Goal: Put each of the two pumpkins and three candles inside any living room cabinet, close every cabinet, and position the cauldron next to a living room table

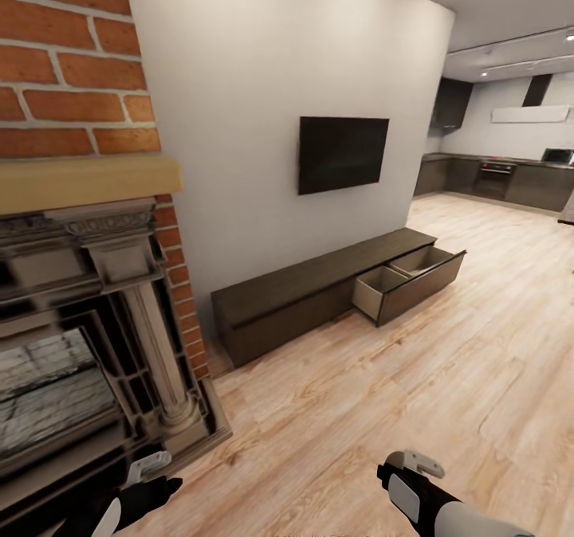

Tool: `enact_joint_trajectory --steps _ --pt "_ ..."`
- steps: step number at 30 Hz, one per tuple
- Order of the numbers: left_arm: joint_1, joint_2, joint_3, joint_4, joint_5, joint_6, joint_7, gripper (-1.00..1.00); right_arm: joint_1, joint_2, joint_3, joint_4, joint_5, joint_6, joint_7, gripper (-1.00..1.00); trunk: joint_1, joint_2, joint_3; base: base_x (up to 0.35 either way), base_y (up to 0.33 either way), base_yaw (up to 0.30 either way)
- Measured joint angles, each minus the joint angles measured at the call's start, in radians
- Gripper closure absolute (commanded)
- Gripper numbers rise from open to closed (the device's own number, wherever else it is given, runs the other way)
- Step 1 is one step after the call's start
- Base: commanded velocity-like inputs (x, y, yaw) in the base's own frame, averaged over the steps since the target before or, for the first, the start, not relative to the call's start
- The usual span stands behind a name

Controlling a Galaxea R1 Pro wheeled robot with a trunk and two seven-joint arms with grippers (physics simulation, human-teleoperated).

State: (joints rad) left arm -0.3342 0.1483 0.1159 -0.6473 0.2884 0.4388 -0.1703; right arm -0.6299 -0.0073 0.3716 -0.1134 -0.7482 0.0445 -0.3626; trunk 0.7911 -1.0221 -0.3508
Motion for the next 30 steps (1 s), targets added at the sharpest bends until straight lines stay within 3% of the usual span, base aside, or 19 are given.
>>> enact_joint_trajectory --steps 30 --pt "0.0 -0.001 -0.001 0.002 0.001 0.0 0.0 -1.0 0.0 0.0 0.0 0.007 -0.001 -0.003 0.0 1.0 0.0 0.0 -0.032 0.0 0.0 -0.226"
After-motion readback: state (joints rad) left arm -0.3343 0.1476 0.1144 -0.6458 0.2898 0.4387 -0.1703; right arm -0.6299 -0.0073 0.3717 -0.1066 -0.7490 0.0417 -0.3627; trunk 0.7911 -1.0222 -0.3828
